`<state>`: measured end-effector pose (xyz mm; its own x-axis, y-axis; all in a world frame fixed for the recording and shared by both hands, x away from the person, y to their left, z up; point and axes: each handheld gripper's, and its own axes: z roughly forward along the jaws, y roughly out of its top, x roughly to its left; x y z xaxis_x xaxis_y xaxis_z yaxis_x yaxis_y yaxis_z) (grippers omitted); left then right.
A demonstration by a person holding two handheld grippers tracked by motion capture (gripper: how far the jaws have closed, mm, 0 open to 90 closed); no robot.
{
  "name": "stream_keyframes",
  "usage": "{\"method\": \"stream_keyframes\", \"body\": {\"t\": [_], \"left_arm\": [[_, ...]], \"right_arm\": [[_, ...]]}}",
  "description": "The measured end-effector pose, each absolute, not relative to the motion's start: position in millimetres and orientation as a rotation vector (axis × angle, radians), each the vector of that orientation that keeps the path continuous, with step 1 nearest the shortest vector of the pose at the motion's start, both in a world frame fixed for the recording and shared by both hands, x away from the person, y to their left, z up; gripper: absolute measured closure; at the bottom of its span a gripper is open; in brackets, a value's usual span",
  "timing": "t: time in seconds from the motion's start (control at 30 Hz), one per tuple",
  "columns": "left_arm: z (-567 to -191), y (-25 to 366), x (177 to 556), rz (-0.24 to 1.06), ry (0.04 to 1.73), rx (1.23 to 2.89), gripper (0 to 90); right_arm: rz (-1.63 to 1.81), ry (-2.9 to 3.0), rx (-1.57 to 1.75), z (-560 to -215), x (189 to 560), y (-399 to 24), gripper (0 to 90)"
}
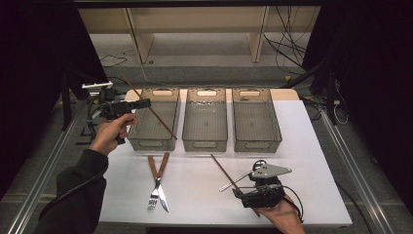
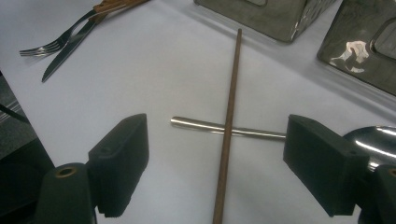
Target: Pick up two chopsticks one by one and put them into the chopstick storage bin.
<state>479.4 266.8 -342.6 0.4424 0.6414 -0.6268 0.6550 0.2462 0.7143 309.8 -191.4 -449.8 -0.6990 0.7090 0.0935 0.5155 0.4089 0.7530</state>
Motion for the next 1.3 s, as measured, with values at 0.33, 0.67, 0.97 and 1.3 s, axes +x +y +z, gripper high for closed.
{"method": "stream_keyframes", "body": {"t": [0.33, 0.67, 0.97, 1.3], "left_arm": [[-335.5, 271.9, 504.3, 0.086, 1.321, 1.469, 85.0], [-342.5, 263.7, 522.8, 0.115, 1.388, 1.554, 85.0], [-351.2, 248.8, 531.2, 0.100, 1.408, 1.631, 84.9], [-365.9, 238.8, 540.2, 0.063, 1.451, 1.687, 84.8]], "right_arm": [[1.172, 2.428, 1.062, -450.8, 309.0, -191.6, 21.5], [1.155, 2.450, 1.047, -453.8, 308.3, -187.9, 21.3], [1.154, 2.444, 1.054, -454.4, 308.7, -189.2, 21.3], [1.150, 2.445, 1.053, -454.4, 307.9, -189.0, 21.4]]}}
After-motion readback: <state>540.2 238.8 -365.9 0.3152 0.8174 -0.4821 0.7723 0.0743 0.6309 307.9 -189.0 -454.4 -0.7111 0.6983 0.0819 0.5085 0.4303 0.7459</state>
